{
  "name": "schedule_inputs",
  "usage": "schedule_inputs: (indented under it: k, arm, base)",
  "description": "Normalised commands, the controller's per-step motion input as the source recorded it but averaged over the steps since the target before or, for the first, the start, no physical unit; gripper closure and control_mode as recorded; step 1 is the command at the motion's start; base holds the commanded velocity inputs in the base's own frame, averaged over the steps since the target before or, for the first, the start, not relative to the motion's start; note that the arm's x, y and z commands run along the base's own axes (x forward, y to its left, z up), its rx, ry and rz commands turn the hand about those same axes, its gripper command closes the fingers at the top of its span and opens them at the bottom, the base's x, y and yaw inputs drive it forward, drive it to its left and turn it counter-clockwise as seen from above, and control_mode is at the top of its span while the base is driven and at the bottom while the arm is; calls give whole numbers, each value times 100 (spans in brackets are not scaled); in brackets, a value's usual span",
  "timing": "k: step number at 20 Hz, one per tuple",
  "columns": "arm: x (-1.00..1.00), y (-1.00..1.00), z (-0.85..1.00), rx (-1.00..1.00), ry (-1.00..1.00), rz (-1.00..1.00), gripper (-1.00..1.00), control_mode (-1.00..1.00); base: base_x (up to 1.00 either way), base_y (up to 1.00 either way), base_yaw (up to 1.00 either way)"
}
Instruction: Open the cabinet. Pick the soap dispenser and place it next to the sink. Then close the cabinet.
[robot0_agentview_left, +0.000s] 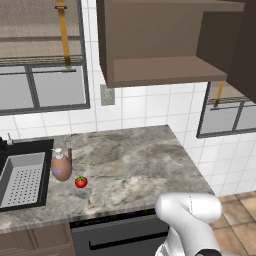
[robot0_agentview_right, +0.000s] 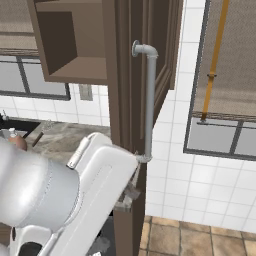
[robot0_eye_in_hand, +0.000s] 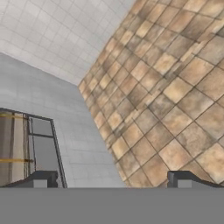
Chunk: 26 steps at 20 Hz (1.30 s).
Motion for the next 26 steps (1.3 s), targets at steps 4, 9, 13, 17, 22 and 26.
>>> schedule_inputs:
  k: [4, 9, 13, 17, 22, 26]
  arm:
    - [8, -28, 0, -1, 0, 19, -100, -100]
    - [14, -26, 0, -1, 0, 18, -100, -100]
    - [23, -18, 0, -1, 0, 15, -100, -100]
    - [41, -9, 0, 0, 4, 13, -100, -100]
    - [42, -4, 0, 0, 3, 13, -100, -100]
    - [40, -2, 0, 0, 3, 13, -100, -100]
  base:
    - [0, 0, 0]
    - [0, 0, 0]
    - [0, 0, 0]
    - [0, 0, 0]
    - [0, 0, 0]
    - [0, 0, 0]
